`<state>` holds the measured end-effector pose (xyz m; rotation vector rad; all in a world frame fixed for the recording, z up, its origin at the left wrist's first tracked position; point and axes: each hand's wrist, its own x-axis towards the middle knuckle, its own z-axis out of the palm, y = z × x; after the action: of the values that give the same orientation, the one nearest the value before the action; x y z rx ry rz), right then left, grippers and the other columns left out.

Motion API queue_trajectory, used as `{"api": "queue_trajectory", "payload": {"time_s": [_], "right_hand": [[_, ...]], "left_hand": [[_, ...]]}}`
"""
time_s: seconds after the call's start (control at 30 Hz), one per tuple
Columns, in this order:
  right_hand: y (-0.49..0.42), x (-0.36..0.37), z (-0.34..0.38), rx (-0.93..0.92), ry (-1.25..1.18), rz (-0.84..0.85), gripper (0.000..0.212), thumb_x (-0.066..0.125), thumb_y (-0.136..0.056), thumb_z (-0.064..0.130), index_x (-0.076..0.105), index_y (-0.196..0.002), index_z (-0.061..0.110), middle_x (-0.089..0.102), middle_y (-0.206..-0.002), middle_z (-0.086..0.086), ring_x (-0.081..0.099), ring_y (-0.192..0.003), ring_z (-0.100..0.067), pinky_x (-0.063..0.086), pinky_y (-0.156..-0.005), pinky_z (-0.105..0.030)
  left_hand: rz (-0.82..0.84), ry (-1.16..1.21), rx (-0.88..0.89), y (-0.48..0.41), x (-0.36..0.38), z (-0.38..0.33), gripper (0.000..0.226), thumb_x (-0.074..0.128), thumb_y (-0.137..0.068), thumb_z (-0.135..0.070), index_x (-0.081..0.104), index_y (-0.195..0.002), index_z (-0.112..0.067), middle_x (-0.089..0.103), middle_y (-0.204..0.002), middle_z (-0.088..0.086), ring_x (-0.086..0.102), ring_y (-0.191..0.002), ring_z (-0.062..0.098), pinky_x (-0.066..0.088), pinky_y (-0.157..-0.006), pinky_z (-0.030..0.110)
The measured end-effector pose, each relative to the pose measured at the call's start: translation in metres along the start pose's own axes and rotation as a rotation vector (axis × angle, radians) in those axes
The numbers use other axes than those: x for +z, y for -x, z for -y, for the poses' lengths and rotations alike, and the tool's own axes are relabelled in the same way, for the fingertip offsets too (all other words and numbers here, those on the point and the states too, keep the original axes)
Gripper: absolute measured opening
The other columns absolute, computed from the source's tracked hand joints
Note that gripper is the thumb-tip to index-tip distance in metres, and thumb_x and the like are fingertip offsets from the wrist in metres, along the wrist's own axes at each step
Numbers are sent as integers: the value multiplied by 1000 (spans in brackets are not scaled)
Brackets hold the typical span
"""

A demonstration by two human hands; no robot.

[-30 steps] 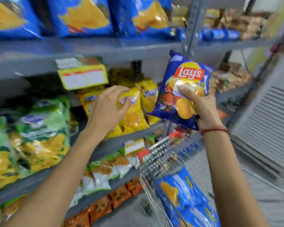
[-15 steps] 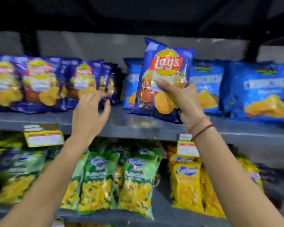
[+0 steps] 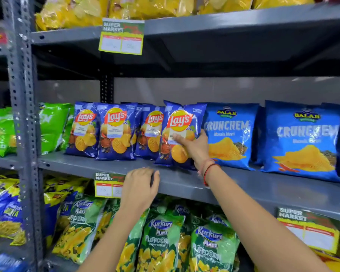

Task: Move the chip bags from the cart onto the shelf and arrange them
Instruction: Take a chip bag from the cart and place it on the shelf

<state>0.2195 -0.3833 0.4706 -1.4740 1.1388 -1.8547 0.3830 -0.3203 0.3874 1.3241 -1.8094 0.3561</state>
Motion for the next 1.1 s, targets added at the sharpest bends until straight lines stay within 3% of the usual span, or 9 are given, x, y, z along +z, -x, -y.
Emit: {"api": "queue_trajectory", "payload": {"time_s": [0.1, 0.27, 0.4, 0.5, 0.73, 0.83, 0.9, 1.0, 1.1], "right_hand": [[-2, 24, -8, -11, 43, 6, 51, 87, -62, 31, 51, -98, 25, 65, -100, 2, 65, -100, -21, 52, -93, -38], [0, 53, -16, 11, 65, 64, 82, 82, -69, 34, 41, -136, 10, 59, -132, -9, 54, -122, -25, 43, -106, -43], [1, 68, -20, 18, 147, 111, 96, 79, -70, 43, 28, -144, 9, 48, -142, -10, 38, -134, -29, 33, -108, -37], [1, 72, -21, 3, 168, 97, 93, 80, -69, 44, 32, -140, 8, 52, -137, -11, 45, -129, -28, 38, -99, -32], [4, 56, -24, 63, 138, 93, 92, 78, -61, 58, 36, -134, 20, 55, -132, -5, 53, -120, -23, 46, -101, -41], [11, 40, -21, 13, 153, 62, 80, 75, -66, 57, 41, -128, 19, 61, -101, 2, 56, -91, -6, 49, -83, -27], [16, 25, -16, -27, 155, 32, 74, 75, -69, 53, 45, -125, 17, 59, -88, 2, 57, -85, -10, 47, -81, -26], [29, -5, -3, -69, 131, 26, 56, 76, -72, 46, 47, -113, 21, 63, -91, -3, 59, -85, -15, 45, -71, -18], [51, -47, 9, -107, 123, -4, 47, 75, -74, 43, 50, -108, 22, 65, -97, -7, 61, -83, -14, 48, -73, -18]], "left_hand": [[-28, 14, 6, 1, 2, -1, 35, 35, -91, -29, 64, -81, -12, 69, -78, 4, 61, -74, 25, 43, -72, 36], [-48, 18, 3, 3, 6, 0, 33, 39, -91, -27, 67, -88, -10, 73, -87, 5, 64, -83, 23, 47, -79, 37], [-49, 2, 1, 4, 7, -1, 44, 32, -91, -31, 69, -91, -7, 74, -93, 7, 66, -88, 23, 49, -83, 37], [-42, -12, -10, 4, 7, -2, 48, 30, -90, -32, 69, -93, -6, 74, -96, 8, 67, -91, 23, 49, -85, 37], [-29, -10, -11, 7, 6, -2, 49, 29, -91, -32, 69, -96, -6, 73, -99, 9, 65, -96, 23, 47, -89, 37], [-28, -9, 0, 6, 5, -3, 49, 28, -91, -32, 68, -96, -5, 73, -99, 10, 65, -96, 25, 46, -88, 38], [-38, 6, 11, 5, 4, -3, 42, 32, -91, -28, 67, -91, -5, 73, -90, 11, 65, -88, 28, 47, -81, 39], [-82, 46, -7, 4, 4, -7, 32, 38, -90, -24, 64, -86, -6, 70, -81, 10, 63, -78, 30, 44, -73, 39], [-130, 144, -2, 7, 10, -28, 29, 42, -89, -26, 64, -94, -7, 70, -91, 11, 61, -88, 31, 46, -77, 40]]}}
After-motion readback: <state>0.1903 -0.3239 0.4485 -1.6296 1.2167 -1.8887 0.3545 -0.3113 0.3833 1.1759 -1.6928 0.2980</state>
